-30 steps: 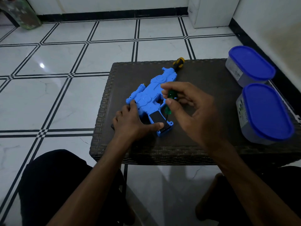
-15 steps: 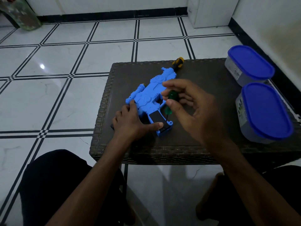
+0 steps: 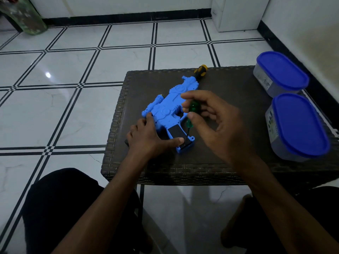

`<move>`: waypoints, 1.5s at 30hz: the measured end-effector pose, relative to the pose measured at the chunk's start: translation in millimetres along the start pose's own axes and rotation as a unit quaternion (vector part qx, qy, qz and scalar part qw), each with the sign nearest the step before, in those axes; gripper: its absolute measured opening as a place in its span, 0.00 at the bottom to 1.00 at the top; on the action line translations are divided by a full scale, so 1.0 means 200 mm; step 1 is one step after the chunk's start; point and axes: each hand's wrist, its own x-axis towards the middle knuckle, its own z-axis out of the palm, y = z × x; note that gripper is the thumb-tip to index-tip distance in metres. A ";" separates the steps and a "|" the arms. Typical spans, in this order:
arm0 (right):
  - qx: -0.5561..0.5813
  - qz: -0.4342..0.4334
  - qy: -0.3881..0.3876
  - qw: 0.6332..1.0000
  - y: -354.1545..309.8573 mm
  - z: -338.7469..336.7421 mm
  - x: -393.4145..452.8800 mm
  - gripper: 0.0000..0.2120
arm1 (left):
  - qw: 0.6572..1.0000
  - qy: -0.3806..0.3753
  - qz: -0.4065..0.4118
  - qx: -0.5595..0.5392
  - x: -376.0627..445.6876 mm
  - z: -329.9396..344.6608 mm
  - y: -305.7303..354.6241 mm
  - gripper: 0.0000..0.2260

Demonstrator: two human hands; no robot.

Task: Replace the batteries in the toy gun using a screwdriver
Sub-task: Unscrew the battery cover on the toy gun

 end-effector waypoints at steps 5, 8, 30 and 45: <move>-0.021 -0.022 -0.029 0.999 0.00 0.00 0.00 0.11 | 1.000 0.003 0.004 -0.002 0.00 0.00 0.00 0.57; -0.023 -0.015 -0.016 0.999 0.01 0.01 0.00 0.11 | 1.000 0.001 0.003 -0.008 0.00 0.00 0.00 0.56; -0.023 -0.012 -0.052 0.998 -0.02 -0.03 0.00 0.15 | 1.000 0.001 -0.004 -0.001 0.01 0.01 0.00 0.57; -0.037 -0.024 -0.074 0.996 0.00 -0.01 0.00 0.14 | 1.000 0.003 -0.002 -0.002 0.01 0.01 -0.01 0.57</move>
